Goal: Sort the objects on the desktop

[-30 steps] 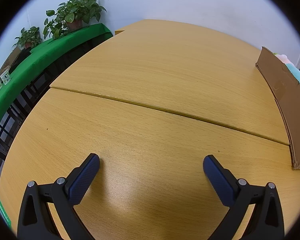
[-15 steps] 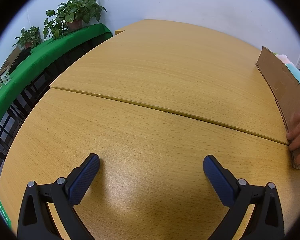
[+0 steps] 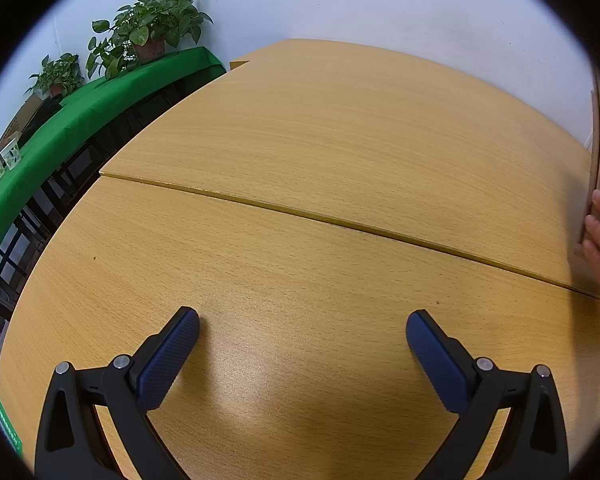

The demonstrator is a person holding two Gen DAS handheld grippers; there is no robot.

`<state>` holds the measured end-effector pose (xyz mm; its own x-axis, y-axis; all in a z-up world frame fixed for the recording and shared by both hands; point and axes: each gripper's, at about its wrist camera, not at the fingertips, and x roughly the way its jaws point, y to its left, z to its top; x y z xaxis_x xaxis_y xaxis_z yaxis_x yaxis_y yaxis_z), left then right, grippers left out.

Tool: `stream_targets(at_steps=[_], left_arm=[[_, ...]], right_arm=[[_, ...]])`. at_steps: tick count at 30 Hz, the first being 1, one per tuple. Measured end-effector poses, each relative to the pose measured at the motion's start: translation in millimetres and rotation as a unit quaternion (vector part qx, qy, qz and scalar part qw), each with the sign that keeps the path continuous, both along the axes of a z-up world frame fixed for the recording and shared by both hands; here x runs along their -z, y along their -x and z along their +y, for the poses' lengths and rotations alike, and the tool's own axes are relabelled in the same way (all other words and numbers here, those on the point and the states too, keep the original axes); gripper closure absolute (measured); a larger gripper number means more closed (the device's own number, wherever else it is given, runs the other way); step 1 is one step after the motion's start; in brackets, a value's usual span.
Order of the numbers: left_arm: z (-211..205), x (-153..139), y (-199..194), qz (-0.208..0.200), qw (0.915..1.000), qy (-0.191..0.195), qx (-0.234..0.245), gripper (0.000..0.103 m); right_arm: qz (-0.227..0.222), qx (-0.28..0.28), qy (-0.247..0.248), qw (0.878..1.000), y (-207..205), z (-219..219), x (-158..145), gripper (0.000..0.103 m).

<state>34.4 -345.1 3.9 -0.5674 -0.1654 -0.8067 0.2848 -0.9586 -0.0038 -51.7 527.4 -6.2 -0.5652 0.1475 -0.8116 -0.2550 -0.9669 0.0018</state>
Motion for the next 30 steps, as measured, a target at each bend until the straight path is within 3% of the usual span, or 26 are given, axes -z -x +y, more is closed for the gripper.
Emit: stream_targets(at_steps=[30], left_arm=[[-2,-2,0,-0.001,1.0,0.0,0.001,0.0]], right_arm=[[0.0,0.0,0.0,1.0,22,15,6,0.0]])
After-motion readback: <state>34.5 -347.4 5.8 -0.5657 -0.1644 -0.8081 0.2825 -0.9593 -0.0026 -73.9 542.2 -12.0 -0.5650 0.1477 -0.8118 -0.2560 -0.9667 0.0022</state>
